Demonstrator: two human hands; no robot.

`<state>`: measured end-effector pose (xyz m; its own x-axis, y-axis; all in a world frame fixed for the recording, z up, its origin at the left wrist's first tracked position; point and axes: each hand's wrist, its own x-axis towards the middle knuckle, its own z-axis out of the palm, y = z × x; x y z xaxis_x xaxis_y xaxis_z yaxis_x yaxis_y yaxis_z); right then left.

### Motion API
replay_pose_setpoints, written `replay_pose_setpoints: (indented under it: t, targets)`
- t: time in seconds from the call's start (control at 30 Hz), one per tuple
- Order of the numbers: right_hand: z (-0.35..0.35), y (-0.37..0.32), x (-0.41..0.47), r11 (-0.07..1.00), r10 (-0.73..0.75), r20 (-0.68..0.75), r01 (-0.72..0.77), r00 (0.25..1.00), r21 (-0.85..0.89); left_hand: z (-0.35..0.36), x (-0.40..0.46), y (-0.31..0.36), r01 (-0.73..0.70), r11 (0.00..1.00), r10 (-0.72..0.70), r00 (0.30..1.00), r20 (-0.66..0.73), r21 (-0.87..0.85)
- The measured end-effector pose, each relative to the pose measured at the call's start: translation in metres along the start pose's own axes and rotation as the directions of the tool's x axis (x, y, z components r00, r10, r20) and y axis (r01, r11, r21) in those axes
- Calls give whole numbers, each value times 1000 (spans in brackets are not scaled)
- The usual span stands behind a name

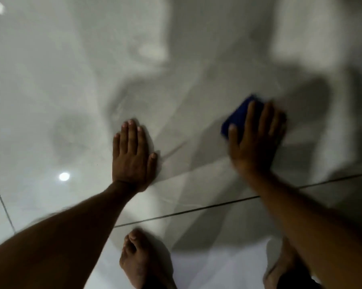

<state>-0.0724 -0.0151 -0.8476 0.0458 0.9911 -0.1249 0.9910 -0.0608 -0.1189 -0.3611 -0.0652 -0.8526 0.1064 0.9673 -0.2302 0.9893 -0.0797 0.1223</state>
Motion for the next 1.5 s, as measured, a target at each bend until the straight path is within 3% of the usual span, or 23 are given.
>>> replay_pose_setpoints:
  t: [0.03, 0.07, 0.13, 0.17, 0.2, 0.23, 0.27, 0.3, 0.33, 0.4, 0.5, 0.57, 0.63, 0.7, 0.77, 0.83, 0.9, 1.0, 1.1, 1.2, 1.33, 1.4, 1.5]
  targets:
    - [-4, 3, -41, 994, -110, 76, 111, 991, -12, 0, -1, 0, -5, 1000, 5, 1000, 11, 4]
    - [-6, 12, -70, 904, -424, 167, 427, 890, 21, 2, -2, 0, -6, 1000, 6, 1000, 10, 4]
    - [-7, 53, -53, 363, -908, 266, 925, 324, 113, 4, -4, -3, -2, 1000, 2, 1000, -6, 9]
    - [-9, 70, -21, 210, -939, 292, 975, 182, 67, 5, -3, -5, -4, 1000, 4, 1000, -16, 18]
    - [-8, 83, 4, 283, -925, 268, 959, 271, 6, 6, -3, -5, -10, 1000, 11, 1000, -24, 23]
    - [-7, 90, 21, 553, -810, 203, 832, 549, -43, 6, -3, -4, -13, 1000, 13, 1000, -26, 20]
    - [-7, 87, 25, 828, -543, 110, 553, 833, -98, 4, -3, -3, -8, 1000, 8, 1000, -19, 11]
    - [-6, 74, 13, 980, -172, 29, 174, 985, -100, 2, -3, -2, 2, 1000, -2, 1000, -10, -1]
    - [-5, 54, -11, 990, 132, -34, -133, 991, -45, -1, -2, 0, 12, 1000, -12, 1000, -6, -12]
    - [-4, 2, -76, 959, 284, -12, -284, 959, 14, -2, -3, 1, 22, 1000, -22, 1000, -2, -15]
    - [7, -57, -91, 985, -122, 129, 103, 984, 142, 1, -3, -2, 22, 1000, -22, 1000, 2, -20]
    - [13, -81, -39, 884, -458, 96, 442, 884, 150, 2, -3, -4, 22, 999, -22, 1000, 2, -28]
    - [10, -90, 33, 798, -600, 28, 595, 800, 94, 2, -3, -4, 17, 999, -17, 1000, -9, -41]
    - [3, -76, 94, 874, -486, -5, 486, 874, 9, 4, -4, -6, 11, 999, -11, 1000, -17, -40]
    - [-3, -40, 109, 983, -182, -53, 180, 982, -40, 4, -3, -8, 13, 999, -14, 1000, -11, -35]
    - [-14, -7, 65, 996, 81, -27, -82, 996, -20, 2, -1, -6, 19, 999, -20, 1000, -3, -26]
    - [-18, -5, -27, 992, 128, 86, -127, 988, -19, -1, 0, -2, 14, 999, -14, 1000, 5, -34]
    - [-9, -46, -106, 983, -183, 228, 173, 956, 63, 4, -3, -5, -6, 999, 5, 1000, -8, -47]
    - [1, -71, -11, 903, -430, 123, 422, 894, 84, 11, -5, -8, -18, 999, 16, 999, -37, -46]
    - [-8, -48, 102, 996, -88, 39, 88, 995, 10, 8, -3, -6, -9, 998, 6, 998, -62, -58]
    - [-22, -12, 189, 950, 310, 4, -310, 951, 33, 6, -3, -6, -4, 1000, 3, 999, -40, -28]
    - [-22, -38, 197, 984, 175, -7, -175, 984, 21, 7, -3, -6, -2, 999, 1, 1000, -28, -32]
    - [-9, -72, 134, 938, -347, 46, 348, 937, -10, 4, -2, -3, -16, 999, 15, 999, -36, -31]
